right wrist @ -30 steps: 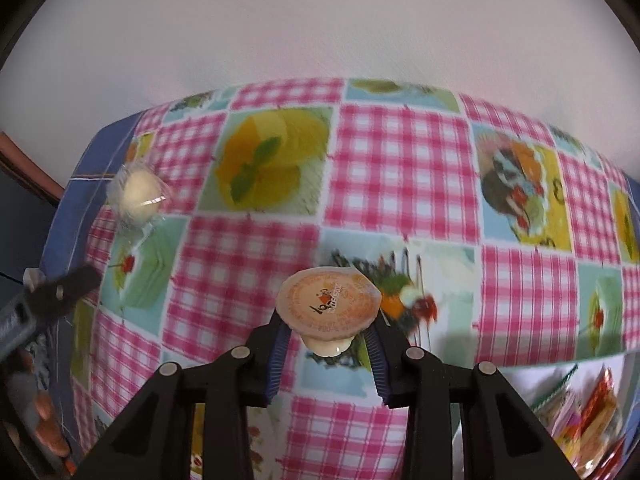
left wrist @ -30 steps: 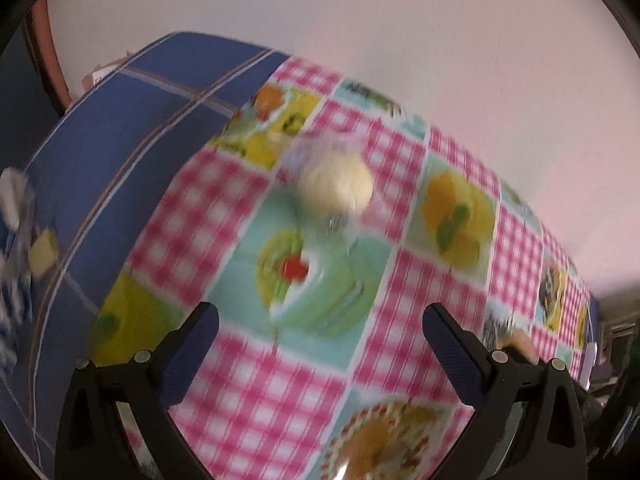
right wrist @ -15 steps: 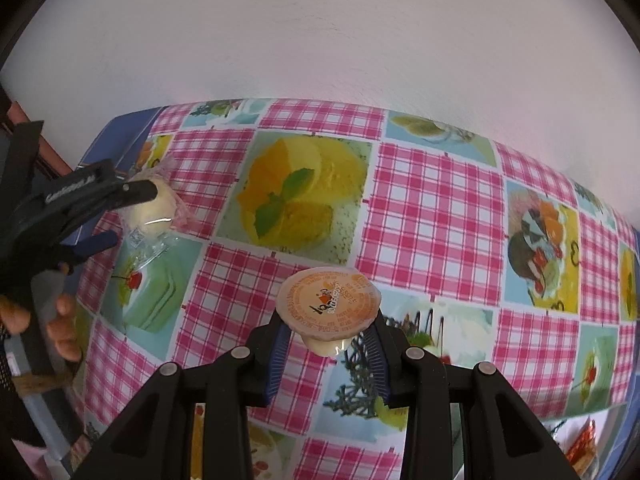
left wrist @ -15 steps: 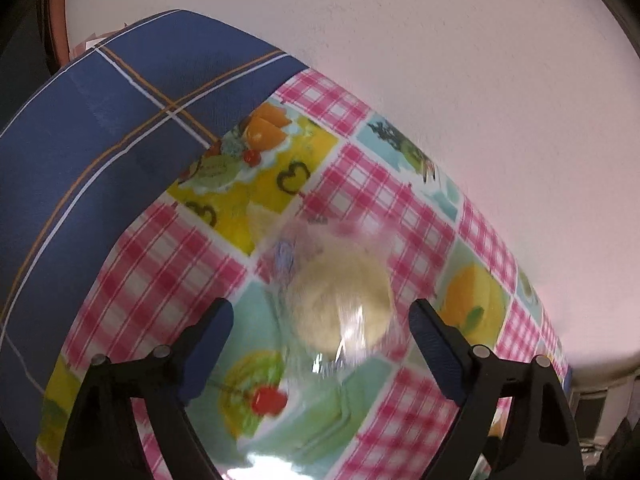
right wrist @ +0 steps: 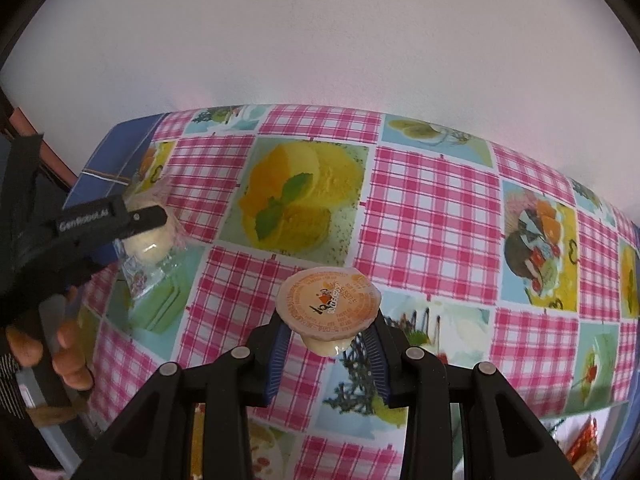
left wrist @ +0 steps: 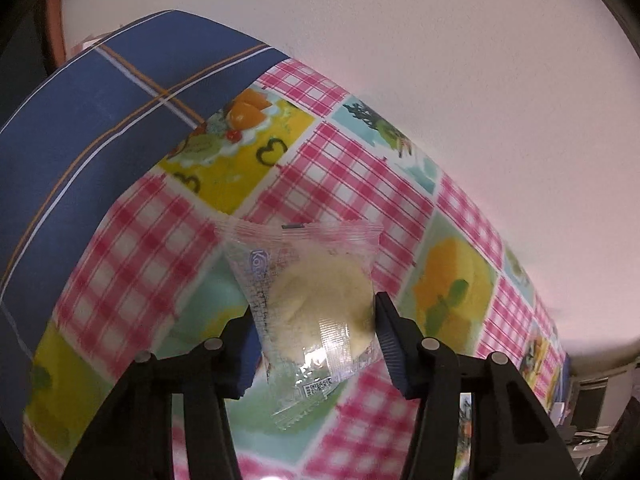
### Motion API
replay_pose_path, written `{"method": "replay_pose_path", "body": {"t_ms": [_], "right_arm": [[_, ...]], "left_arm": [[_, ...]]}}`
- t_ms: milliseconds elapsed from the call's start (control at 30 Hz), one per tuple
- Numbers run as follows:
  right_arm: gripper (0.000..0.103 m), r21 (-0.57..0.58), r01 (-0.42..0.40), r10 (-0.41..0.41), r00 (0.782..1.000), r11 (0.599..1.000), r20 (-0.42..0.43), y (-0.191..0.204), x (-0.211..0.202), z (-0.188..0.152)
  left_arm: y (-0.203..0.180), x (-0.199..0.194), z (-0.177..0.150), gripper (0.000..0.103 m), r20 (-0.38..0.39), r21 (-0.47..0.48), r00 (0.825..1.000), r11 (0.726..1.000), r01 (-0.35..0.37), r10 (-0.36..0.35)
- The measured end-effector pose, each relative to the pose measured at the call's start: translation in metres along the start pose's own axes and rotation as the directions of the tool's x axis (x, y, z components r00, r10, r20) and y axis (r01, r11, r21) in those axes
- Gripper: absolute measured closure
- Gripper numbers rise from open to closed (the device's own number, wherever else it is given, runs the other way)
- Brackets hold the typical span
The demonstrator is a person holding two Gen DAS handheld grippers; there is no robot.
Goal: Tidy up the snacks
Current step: 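Grasp the yellow jelly cup with the right gripper while the left grasps the wrapped bun, then carry the jelly cup and bun over the white tray and open both grippers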
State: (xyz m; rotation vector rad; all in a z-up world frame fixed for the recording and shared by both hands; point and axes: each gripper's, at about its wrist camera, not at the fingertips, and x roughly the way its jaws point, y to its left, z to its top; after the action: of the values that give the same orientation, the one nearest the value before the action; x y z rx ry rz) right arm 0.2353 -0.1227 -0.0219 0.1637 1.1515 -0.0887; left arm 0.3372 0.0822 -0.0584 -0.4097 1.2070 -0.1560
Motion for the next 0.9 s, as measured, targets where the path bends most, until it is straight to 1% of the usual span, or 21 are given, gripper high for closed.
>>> {"method": "replay_pose_path", "body": {"t_ms": [133, 233, 333, 400, 567, 667, 767, 833, 900], "right_arm": [[0.064, 0.022, -0.005, 0.005, 1.000, 1.000, 0.005, -0.007, -0.020, -0.010], [0.064, 0.044, -0.010, 0.009, 1.000, 0.999, 0.009, -0.015, -0.035, -0.018], [0.064, 0.067, -0.016, 0.015, 1.000, 0.998, 0.016, -0.024, -0.051, -0.029], [0.064, 0.083, -0.015, 0.013, 1.000, 0.996, 0.017, -0.029, -0.059, -0.037], [0.064, 0.130, 0.007, -0.011, 1.000, 0.991, 0.029, -0.042, -0.078, -0.069], [0.064, 0.165, -0.003, -0.002, 0.999, 0.986, 0.032, -0.050, -0.085, -0.094], [0.064, 0.200, -0.010, 0.002, 0.999, 0.980, 0.040, -0.056, -0.092, -0.122], [0.064, 0.221, -0.003, -0.006, 0.999, 0.975, 0.042, -0.060, -0.095, -0.137], [0.064, 0.239, 0.007, -0.017, 0.999, 0.971, 0.041, -0.063, -0.099, -0.151]], "left_arm": [[-0.008, -0.020, -0.023, 0.049, 0.015, -0.040, 0.999, 0.998, 0.050, -0.049], [-0.011, -0.040, -0.042, 0.049, 0.026, -0.059, 0.999, 0.997, 0.046, -0.044], [-0.010, -0.058, -0.063, 0.049, 0.029, -0.097, 0.997, 0.993, 0.068, -0.065], [-0.011, -0.069, -0.078, 0.049, 0.032, -0.107, 0.998, 0.993, 0.058, -0.055], [-0.009, -0.089, -0.117, 0.049, 0.037, -0.134, 0.998, 0.990, 0.053, -0.049], [-0.006, -0.101, -0.143, 0.049, 0.057, -0.149, 0.998, 0.988, 0.047, -0.038], [-0.009, -0.108, -0.162, 0.049, 0.049, -0.147, 0.999, 0.989, 0.019, -0.012], [-0.013, -0.116, -0.172, 0.049, 0.049, -0.143, 0.999, 0.990, 0.017, -0.010], [-0.024, -0.127, -0.183, 0.049, 0.068, -0.107, 0.998, 0.994, 0.013, -0.006]]}}
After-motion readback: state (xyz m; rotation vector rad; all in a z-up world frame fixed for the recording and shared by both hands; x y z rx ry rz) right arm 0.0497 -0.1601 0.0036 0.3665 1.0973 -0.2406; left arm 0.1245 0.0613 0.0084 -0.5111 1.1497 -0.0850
